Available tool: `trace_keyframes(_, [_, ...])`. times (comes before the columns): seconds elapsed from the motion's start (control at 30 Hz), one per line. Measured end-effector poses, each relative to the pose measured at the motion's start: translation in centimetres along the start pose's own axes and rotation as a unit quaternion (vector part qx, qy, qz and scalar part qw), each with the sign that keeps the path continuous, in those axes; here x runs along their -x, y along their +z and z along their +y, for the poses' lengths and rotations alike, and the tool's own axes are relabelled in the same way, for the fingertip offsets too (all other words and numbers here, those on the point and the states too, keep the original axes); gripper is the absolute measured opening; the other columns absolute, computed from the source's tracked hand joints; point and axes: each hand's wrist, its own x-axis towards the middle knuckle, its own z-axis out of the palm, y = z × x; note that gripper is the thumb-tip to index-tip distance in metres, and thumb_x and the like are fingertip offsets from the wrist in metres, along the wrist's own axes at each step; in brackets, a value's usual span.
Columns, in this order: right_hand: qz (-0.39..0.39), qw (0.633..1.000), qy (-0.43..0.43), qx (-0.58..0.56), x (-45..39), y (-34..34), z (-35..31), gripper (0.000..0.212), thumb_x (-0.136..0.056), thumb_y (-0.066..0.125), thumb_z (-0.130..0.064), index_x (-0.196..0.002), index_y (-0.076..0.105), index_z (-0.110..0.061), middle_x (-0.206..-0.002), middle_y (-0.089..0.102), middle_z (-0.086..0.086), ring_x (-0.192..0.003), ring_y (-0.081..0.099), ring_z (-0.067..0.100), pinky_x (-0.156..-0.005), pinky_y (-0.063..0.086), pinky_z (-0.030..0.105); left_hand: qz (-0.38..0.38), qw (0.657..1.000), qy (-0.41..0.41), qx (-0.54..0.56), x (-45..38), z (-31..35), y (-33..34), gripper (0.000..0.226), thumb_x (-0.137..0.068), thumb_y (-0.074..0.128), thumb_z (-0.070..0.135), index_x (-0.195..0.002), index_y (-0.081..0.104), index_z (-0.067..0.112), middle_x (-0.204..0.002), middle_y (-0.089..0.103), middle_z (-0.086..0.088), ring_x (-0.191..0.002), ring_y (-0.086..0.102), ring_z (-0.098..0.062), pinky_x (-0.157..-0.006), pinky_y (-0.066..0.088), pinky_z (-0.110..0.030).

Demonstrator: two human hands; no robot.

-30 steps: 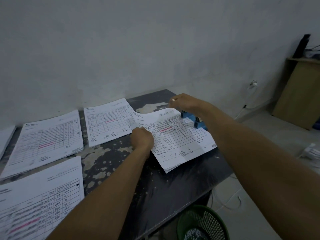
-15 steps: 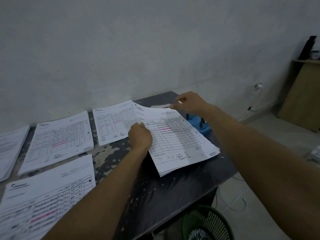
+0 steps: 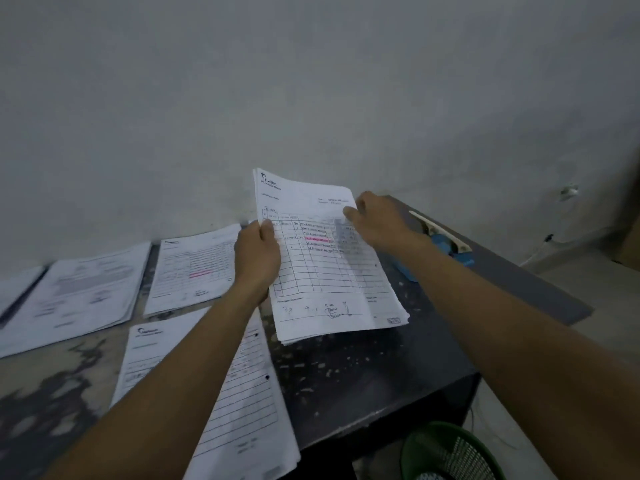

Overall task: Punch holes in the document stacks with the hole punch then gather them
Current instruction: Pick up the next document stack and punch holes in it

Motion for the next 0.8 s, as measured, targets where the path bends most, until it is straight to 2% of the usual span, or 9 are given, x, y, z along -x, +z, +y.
trace_keyframes(0.07, [-0.044,0.996,0.03,-0.07,0.9,1.4,-1.5,0.048,-0.1,0.043,-0.048,-0.126,0.052,-0.009,-0.117,0.059,0.002,-0.101,0.058,0.019,-0.073,0.044,0.029,0.016,1.0,0.004,0.013,-0.3,-0.3,-3.1,0.043,-0.106,0.033,0.033,-0.096,0.059,0.001,-0.089,0.063,-0.012,-0.078,0.055,-0.018,-0.068,0.043,-0.033])
trace_keyframes(0.13, [-0.073,0.99,0.027,-0.114,1.7,2.6,-3.2,0.053,-0.102,0.038,-0.05,-0.127,0.058,-0.007,-0.123,0.064,0.007,-0.096,0.062,0.019,-0.077,0.047,0.03,0.027,0.999,0.004,0.018,-0.6,-0.6,-6.1,0.043,-0.106,0.034,0.034,-0.098,0.059,-0.001,-0.091,0.064,-0.015,-0.077,0.055,-0.019,-0.067,0.045,-0.034])
trace_keyframes(0.23, [-0.075,0.985,0.032,-0.154,2.7,4.6,-6.5,0.06,-0.103,0.037,-0.045,-0.107,0.062,0.009,-0.1,0.068,0.021,-0.078,0.065,0.028,-0.07,0.052,0.037,0.055,0.998,0.009,-0.019,-0.8,-1.4,-10.5,0.038,-0.105,0.034,0.033,-0.085,0.056,0.009,-0.078,0.058,-0.004,-0.066,0.05,-0.013,-0.058,0.04,-0.029])
trace_keyframes(0.3, [-0.072,0.981,0.033,-0.176,3.1,5.8,-9.0,0.049,-0.104,0.04,-0.039,-0.083,0.06,0.0,-0.076,0.059,0.011,-0.058,0.054,0.02,-0.051,0.044,0.027,0.071,0.997,0.004,-0.033,-0.9,-2.1,-13.3,0.039,-0.105,0.034,0.033,-0.084,0.055,0.008,-0.077,0.055,-0.004,-0.064,0.047,-0.012,-0.055,0.036,-0.027])
trace_keyframes(0.37, [-0.073,0.977,0.033,-0.195,3.6,6.7,-11.4,0.04,-0.103,0.044,-0.033,-0.069,0.05,-0.012,-0.066,0.052,0.002,-0.052,0.047,0.016,-0.043,0.038,0.023,0.077,0.996,-0.007,-0.043,-1.0,-3.0,-16.2,0.042,-0.105,0.034,0.034,-0.093,0.059,0.003,-0.084,0.057,-0.007,-0.066,0.049,-0.012,-0.057,0.038,-0.027])
trace_keyframes(0.47, [-0.095,0.973,0.017,-0.209,4.5,8.2,-14.7,0.033,-0.099,0.052,-0.028,-0.074,0.053,-0.007,-0.071,0.056,0.012,-0.053,0.051,0.026,-0.038,0.041,0.025,0.071,0.996,-0.021,-0.06,-0.8,-4.4,-20.7,0.039,-0.104,0.035,0.033,-0.098,0.06,0.004,-0.091,0.06,-0.009,-0.074,0.054,-0.019,-0.066,0.042,-0.031])
trace_keyframes(0.57, [-0.131,0.967,-0.004,-0.22,6.2,9.9,-17.8,0.029,-0.097,0.057,-0.026,-0.077,0.059,-0.005,-0.069,0.061,0.019,-0.041,0.054,0.027,-0.036,0.041,0.023,0.058,0.993,-0.038,-0.094,-0.3,-6.0,-25.3,0.039,-0.104,0.035,0.033,-0.1,0.062,0.005,-0.094,0.063,-0.009,-0.079,0.058,-0.021,-0.066,0.044,-0.03])
trace_keyframes(0.7, [-0.194,0.95,-0.013,-0.243,8.5,12.3,-21.4,0.03,-0.096,0.06,-0.021,-0.073,0.058,-0.002,-0.057,0.061,0.02,-0.033,0.05,0.024,-0.037,0.041,0.023,0.042,0.986,-0.056,-0.151,0.8,-8.3,-30.6,0.038,-0.104,0.035,0.032,-0.095,0.062,0.007,-0.089,0.063,-0.009,-0.073,0.057,-0.02,-0.062,0.043,-0.027])
trace_keyframes(0.8, [-0.237,0.942,-0.008,-0.237,10.3,14.1,-24.1,0.03,-0.095,0.061,-0.017,-0.072,0.06,0.002,-0.052,0.062,0.017,-0.037,0.054,0.025,-0.038,0.044,0.025,0.03,0.978,-0.084,-0.186,1.7,-10.1,-33.9,0.043,-0.104,0.035,0.033,-0.096,0.064,0.002,-0.091,0.067,-0.009,-0.08,0.063,-0.024,-0.071,0.048,-0.033])
